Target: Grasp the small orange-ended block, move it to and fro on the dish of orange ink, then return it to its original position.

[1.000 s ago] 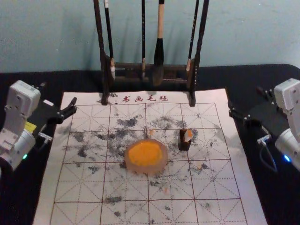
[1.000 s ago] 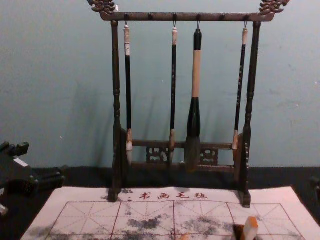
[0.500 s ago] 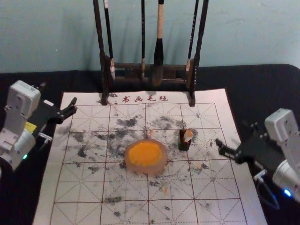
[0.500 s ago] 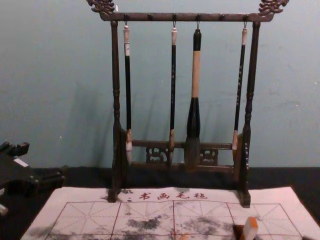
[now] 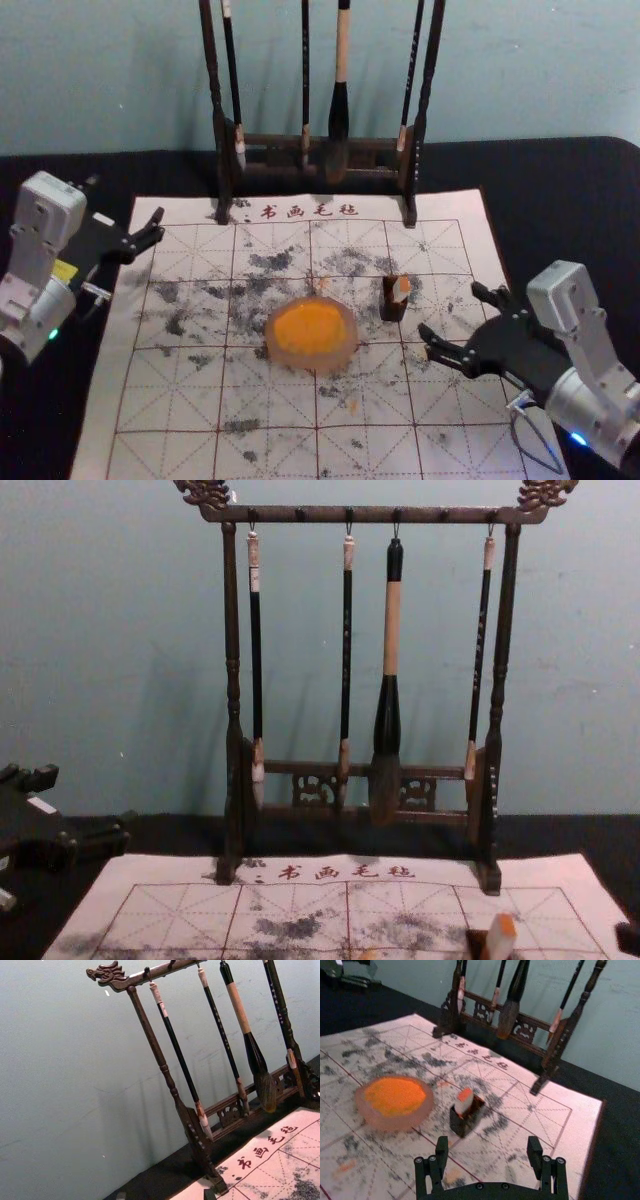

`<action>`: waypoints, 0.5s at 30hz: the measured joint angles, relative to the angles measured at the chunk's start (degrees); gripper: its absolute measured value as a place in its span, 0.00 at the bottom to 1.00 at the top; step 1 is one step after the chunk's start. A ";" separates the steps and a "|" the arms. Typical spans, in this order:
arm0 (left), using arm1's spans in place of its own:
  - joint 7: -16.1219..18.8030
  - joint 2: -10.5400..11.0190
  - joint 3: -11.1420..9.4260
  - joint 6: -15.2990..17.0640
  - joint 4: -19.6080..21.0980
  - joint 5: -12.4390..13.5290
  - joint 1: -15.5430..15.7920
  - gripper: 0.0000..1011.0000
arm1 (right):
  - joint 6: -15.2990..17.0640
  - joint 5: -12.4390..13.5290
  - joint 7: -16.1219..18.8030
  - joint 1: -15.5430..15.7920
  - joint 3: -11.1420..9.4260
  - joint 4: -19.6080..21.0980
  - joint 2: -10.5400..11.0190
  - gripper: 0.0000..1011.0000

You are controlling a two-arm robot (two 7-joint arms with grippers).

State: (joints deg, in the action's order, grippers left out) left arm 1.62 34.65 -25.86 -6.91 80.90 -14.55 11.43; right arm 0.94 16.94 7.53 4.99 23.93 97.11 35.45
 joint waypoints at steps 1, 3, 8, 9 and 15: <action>0.00 0.00 0.00 0.00 0.00 0.00 0.00 0.99 | 0.18 -0.09 0.17 -0.29 0.13 -0.12 -0.69 0.99; 0.00 0.00 0.00 0.00 0.00 0.00 0.00 0.99 | 0.59 -0.08 0.33 -0.59 0.20 -0.26 -1.32 0.99; 0.00 0.00 0.00 0.00 0.00 0.00 0.00 0.99 | 2.33 0.00 0.94 -1.70 0.40 -0.99 -3.64 0.99; 0.00 0.00 0.00 0.00 0.00 0.00 0.00 0.99 | 2.56 0.00 0.98 -1.85 0.42 -1.11 -3.97 0.99; 0.00 0.00 0.00 0.00 0.00 0.00 0.00 0.99 | 3.47 -0.47 0.86 -2.76 0.49 -2.28 -6.47 0.99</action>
State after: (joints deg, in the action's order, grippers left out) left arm 1.62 34.65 -25.86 -6.91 80.90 -14.55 11.43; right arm 4.41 16.47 8.39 2.23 24.42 94.82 28.98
